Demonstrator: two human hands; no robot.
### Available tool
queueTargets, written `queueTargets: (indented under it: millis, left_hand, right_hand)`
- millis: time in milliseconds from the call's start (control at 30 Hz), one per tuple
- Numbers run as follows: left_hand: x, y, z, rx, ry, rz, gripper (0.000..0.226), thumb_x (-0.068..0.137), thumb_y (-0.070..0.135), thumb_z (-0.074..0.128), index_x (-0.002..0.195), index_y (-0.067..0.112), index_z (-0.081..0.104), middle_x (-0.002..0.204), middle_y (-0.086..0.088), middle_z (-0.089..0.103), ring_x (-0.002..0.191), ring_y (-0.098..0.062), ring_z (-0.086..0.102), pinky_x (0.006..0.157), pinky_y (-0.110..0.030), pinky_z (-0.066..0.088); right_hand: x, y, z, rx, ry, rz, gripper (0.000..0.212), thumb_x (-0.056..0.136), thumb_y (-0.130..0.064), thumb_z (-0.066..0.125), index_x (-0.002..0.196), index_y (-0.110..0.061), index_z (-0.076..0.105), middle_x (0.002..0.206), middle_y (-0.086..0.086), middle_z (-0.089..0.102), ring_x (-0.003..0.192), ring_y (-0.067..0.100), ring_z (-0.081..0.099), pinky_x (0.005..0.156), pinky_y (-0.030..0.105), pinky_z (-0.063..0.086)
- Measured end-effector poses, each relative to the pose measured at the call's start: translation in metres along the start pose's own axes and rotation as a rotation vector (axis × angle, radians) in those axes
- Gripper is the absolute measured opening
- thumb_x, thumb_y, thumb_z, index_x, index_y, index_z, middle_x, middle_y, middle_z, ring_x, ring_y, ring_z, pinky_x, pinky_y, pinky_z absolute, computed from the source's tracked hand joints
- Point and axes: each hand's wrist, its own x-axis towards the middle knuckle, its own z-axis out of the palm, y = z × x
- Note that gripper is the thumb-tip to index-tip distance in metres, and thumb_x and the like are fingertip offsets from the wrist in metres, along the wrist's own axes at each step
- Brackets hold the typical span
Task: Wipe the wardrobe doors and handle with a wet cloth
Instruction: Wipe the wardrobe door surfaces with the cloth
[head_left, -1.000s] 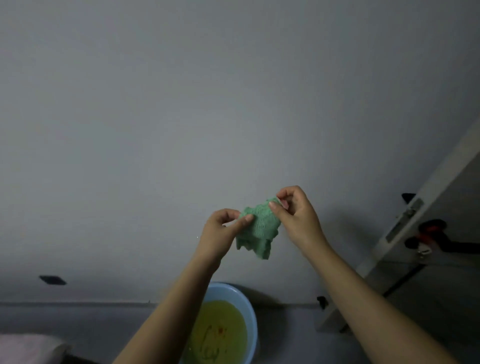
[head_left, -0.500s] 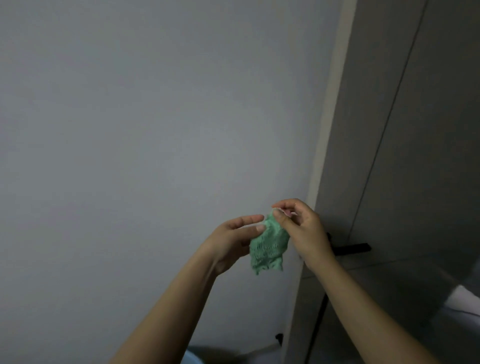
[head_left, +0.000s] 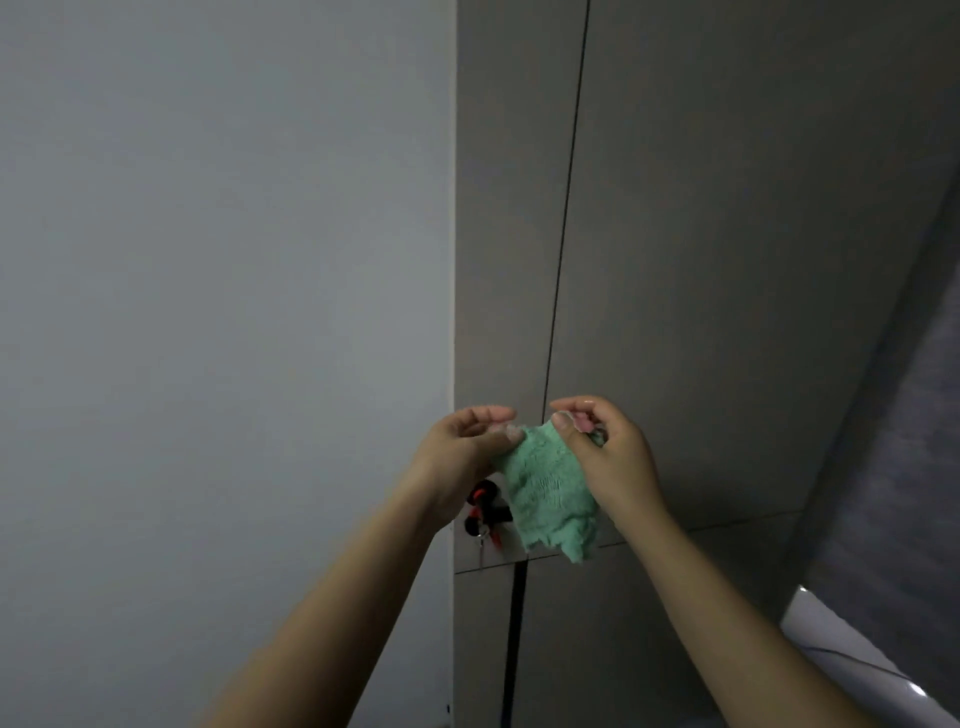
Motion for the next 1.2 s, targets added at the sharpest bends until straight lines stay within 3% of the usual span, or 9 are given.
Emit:
queueTargets:
  millis: [133, 200, 367, 533, 633, 733, 833, 1033, 1200]
  left_hand:
    - [0.004, -0.004, 0.038, 0.1, -0.264, -0.219, 0.047, 0.072, 0.016, 0.072, 0.113, -0.004, 0.063, 0.101, -0.015, 0.067, 0.09, -0.024, 0.065, 0.081, -0.027, 0.055]
    - [0.009, -0.003, 0.062, 0.155, -0.349, -0.256, 0.042, 0.073, 0.019, 0.075, 0.106, -0.004, 0.065, 0.095, -0.013, 0.069, 0.088, -0.024, 0.065, 0.077, -0.028, 0.056]
    - [0.026, 0.01, 0.108, 0.293, -0.273, -0.093, 0.008, 0.085, 0.018, 0.067, 0.082, 0.012, 0.065, 0.074, -0.001, 0.068, 0.068, -0.012, 0.064, 0.066, -0.021, 0.051]
    - [0.048, 0.028, 0.147, 0.357, -0.305, 0.015, 0.008, 0.089, 0.016, 0.064, 0.083, 0.01, 0.064, 0.073, -0.003, 0.066, 0.06, -0.01, 0.063, 0.054, -0.019, 0.049]
    - [0.067, 0.047, 0.168, 0.373, -0.333, 0.04, 0.009, 0.089, 0.019, 0.064, 0.087, 0.01, 0.065, 0.073, -0.003, 0.066, 0.061, -0.012, 0.063, 0.054, -0.02, 0.05]
    - [0.091, 0.07, 0.191, 0.358, -0.389, 0.035, 0.013, 0.088, 0.02, 0.062, 0.091, 0.008, 0.066, 0.082, -0.007, 0.067, 0.071, -0.016, 0.064, 0.06, -0.022, 0.053]
    - [0.11, 0.088, 0.206, 0.343, -0.428, 0.057, 0.026, 0.089, 0.021, 0.058, 0.103, 0.001, 0.066, 0.094, -0.014, 0.067, 0.079, -0.02, 0.064, 0.07, -0.026, 0.054]
    - [0.155, 0.148, 0.223, 0.437, -0.381, 0.167, 0.042, 0.096, 0.036, 0.05, 0.119, 0.003, 0.064, 0.117, -0.018, 0.066, 0.11, -0.032, 0.062, 0.092, -0.036, 0.051]
    - [0.191, 0.2, 0.237, 0.585, -0.322, 0.345, 0.043, 0.094, 0.041, 0.051, 0.117, 0.007, 0.062, 0.112, -0.013, 0.067, 0.104, -0.028, 0.063, 0.096, -0.038, 0.05]
  right_hand:
    - [-0.001, 0.004, -0.045, -0.048, -0.004, -0.064, 0.02, 0.088, -0.017, 0.066, 0.083, -0.036, 0.066, 0.094, -0.006, 0.063, 0.088, 0.001, 0.059, 0.075, 0.011, 0.044]
    - [-0.001, 0.005, -0.068, -0.108, 0.029, -0.132, 0.021, 0.087, -0.017, 0.067, 0.084, -0.038, 0.066, 0.091, -0.004, 0.059, 0.084, 0.002, 0.056, 0.074, 0.009, 0.042]
    - [0.007, 0.018, -0.105, -0.2, 0.205, -0.158, 0.027, 0.087, -0.021, 0.067, 0.093, -0.047, 0.061, 0.09, -0.006, 0.053, 0.08, 0.012, 0.056, 0.069, 0.009, 0.04]
    - [0.004, 0.023, -0.122, -0.337, 0.541, -0.391, 0.029, 0.091, -0.023, 0.052, 0.113, -0.009, 0.062, 0.096, -0.003, 0.047, 0.09, 0.008, 0.046, 0.08, 0.017, 0.039]
    - [0.009, 0.022, -0.115, -0.286, 0.55, -0.483, 0.032, 0.094, -0.019, 0.045, 0.118, 0.0, 0.056, 0.111, 0.009, 0.052, 0.105, 0.003, 0.047, 0.094, 0.012, 0.036]
    - [0.039, 0.02, -0.111, -0.248, 0.502, -0.502, 0.042, 0.102, -0.031, 0.033, 0.138, -0.011, 0.039, 0.139, 0.005, 0.038, 0.133, 0.005, 0.036, 0.11, 0.018, 0.029]
    - [0.074, 0.019, -0.107, -0.322, 0.503, -0.526, 0.049, 0.103, -0.037, 0.023, 0.146, -0.014, 0.03, 0.153, -0.002, 0.025, 0.143, 0.015, 0.025, 0.116, 0.026, 0.022]
    - [0.165, 0.018, -0.103, -0.429, 0.638, -0.605, 0.053, 0.104, -0.039, 0.019, 0.148, -0.01, 0.021, 0.156, 0.006, 0.02, 0.146, 0.021, 0.016, 0.117, 0.039, 0.018]
    - [0.244, 0.0, -0.107, -0.543, 0.71, -0.676, 0.059, 0.103, -0.043, 0.02, 0.148, -0.004, 0.022, 0.155, 0.012, 0.023, 0.145, 0.026, 0.017, 0.118, 0.042, 0.016]
